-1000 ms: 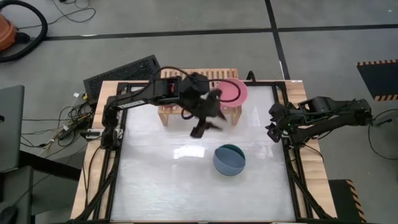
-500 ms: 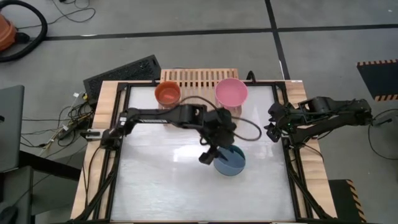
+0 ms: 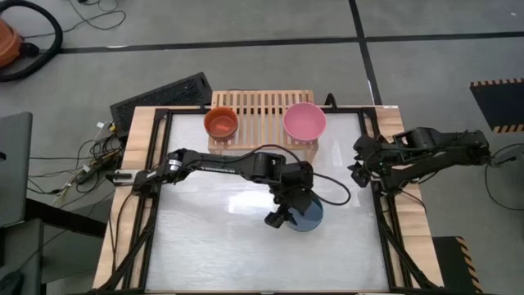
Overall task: Place and stack bowls onto a shelf
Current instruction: Stack the light blue bowl on top of the light red bowl on the shelf
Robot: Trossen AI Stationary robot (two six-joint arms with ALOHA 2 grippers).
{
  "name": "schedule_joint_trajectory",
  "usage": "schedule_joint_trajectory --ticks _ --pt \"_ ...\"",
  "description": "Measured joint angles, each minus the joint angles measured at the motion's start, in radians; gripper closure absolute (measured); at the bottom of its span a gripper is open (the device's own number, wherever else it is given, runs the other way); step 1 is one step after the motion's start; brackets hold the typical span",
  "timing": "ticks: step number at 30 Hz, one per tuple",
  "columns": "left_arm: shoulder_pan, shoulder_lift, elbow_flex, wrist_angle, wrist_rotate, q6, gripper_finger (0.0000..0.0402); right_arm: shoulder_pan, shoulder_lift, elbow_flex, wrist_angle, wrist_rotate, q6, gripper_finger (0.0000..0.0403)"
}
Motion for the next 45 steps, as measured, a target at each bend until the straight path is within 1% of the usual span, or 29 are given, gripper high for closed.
schedule_joint_trajectory --ticks 3,5,7,9,12,14,17,22,23,27,31,34,38,41,45 --pt "0.001 0.014 -0.003 -0.039 -0.007 -0.013 0.0233 0.001 0.0 0.0 -0.001 -0.001 0.0 0.0168" --pt "0.001 0.035 -0.001 0.003 -0.011 -0.012 0.0233 0.003 0.0 0.0 0.0 -0.001 -0.001 0.0168" --pt "0.001 0.042 -0.003 -0.026 -0.013 -0.024 0.0233 0.005 0.0 0.0 -0.001 -0.002 -0.003 0.0168" --pt "0.001 0.053 -0.001 -0.013 -0.008 -0.035 0.0233 0.007 0.0 0.0 -0.001 -0.003 -0.006 0.0168" --pt "-0.001 0.06 -0.002 -0.058 0.001 -0.031 0.0233 0.006 0.0 0.0 -0.002 -0.003 -0.022 0.0168" --pt "-0.006 0.061 -0.002 -0.048 -0.009 -0.019 0.0238 0.006 0.0 0.0 -0.002 -0.003 -0.027 0.0168" --pt "-0.008 0.058 0.001 -0.05 -0.032 -0.001 0.0273 0.006 0.0 0.0 -0.002 -0.003 -0.029 0.0168" --pt "-0.012 0.055 0.011 -0.062 -0.034 0.022 0.0381 0.006 0.0 0.0 -0.002 -0.003 -0.029 0.0168" --pt "-0.013 0.052 0.011 -0.062 -0.039 0.024 0.039 0.006 0.0 0.0 -0.002 -0.003 -0.028 0.0168" --pt "-0.021 0.047 0.052 -0.09 -0.085 0.029 0.0399 0.006 0.0 0.0 -0.002 -0.003 -0.026 0.0168" --pt "-0.02 -0.017 0.047 -0.075 -0.105 0.0 0.04 0.006 0.0 0.0 -0.001 -0.002 -0.025 0.0168" --pt "-0.018 -0.073 0.051 -0.088 -0.174 0.007 0.0401 0.006 0.0 0.0 0.0 -0.002 -0.026 0.0168" --pt "-0.013 -0.15 0.052 -0.095 -0.37 0.089 0.0401 0.006 0.0 0.0 0.0 0.005 -0.025 0.0168" --pt "0.002 -0.2 0.052 -0.051 -0.502 0.146 0.0401 0.005 0.0 0.0 0.002 0.022 -0.025 0.0168" --pt "0.034 -0.238 0.052 0.04 -0.601 0.18 0.0401 0.004 0.0 0.0 0.005 0.052 -0.025 0.0168"
